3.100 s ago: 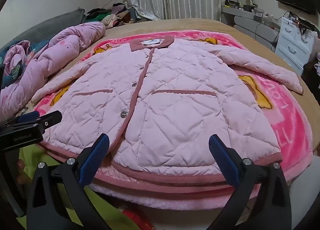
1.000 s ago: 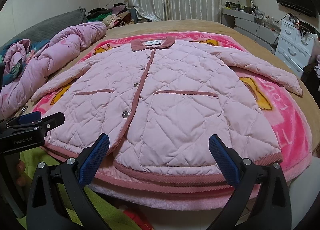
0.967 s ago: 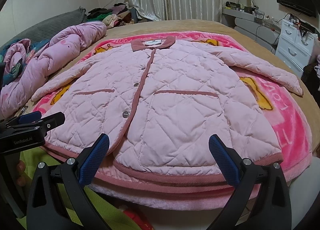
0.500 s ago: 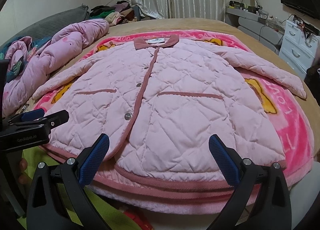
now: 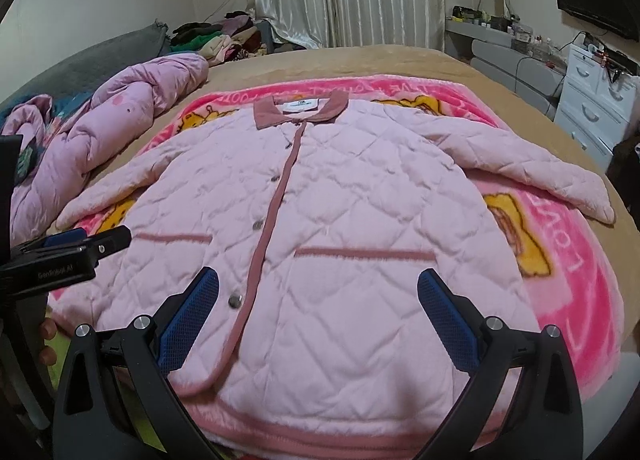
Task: Fold large clothes
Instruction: 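Move the right tool toward the sleeve cuff nearest it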
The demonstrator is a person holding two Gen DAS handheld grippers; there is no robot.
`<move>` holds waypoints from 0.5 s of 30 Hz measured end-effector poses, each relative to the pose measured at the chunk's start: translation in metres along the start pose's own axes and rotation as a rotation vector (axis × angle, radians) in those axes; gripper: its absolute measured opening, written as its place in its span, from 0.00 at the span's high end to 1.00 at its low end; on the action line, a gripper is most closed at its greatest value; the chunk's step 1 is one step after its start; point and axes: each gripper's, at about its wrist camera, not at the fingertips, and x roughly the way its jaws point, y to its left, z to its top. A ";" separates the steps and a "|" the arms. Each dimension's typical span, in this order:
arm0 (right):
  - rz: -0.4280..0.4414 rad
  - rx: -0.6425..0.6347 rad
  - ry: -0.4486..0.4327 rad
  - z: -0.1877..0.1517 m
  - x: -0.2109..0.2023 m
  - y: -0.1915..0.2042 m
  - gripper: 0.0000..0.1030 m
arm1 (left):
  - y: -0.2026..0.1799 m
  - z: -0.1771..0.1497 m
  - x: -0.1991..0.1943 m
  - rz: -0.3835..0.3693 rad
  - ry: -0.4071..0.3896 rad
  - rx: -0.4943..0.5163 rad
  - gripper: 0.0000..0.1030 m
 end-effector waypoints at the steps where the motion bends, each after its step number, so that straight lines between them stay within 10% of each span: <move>1: 0.007 0.005 0.003 0.006 0.002 -0.002 0.04 | 0.000 0.006 0.002 0.006 0.000 -0.005 0.08; 15: 0.044 0.062 0.025 0.095 0.064 -0.037 0.04 | -0.018 0.080 0.038 0.020 0.002 0.036 0.08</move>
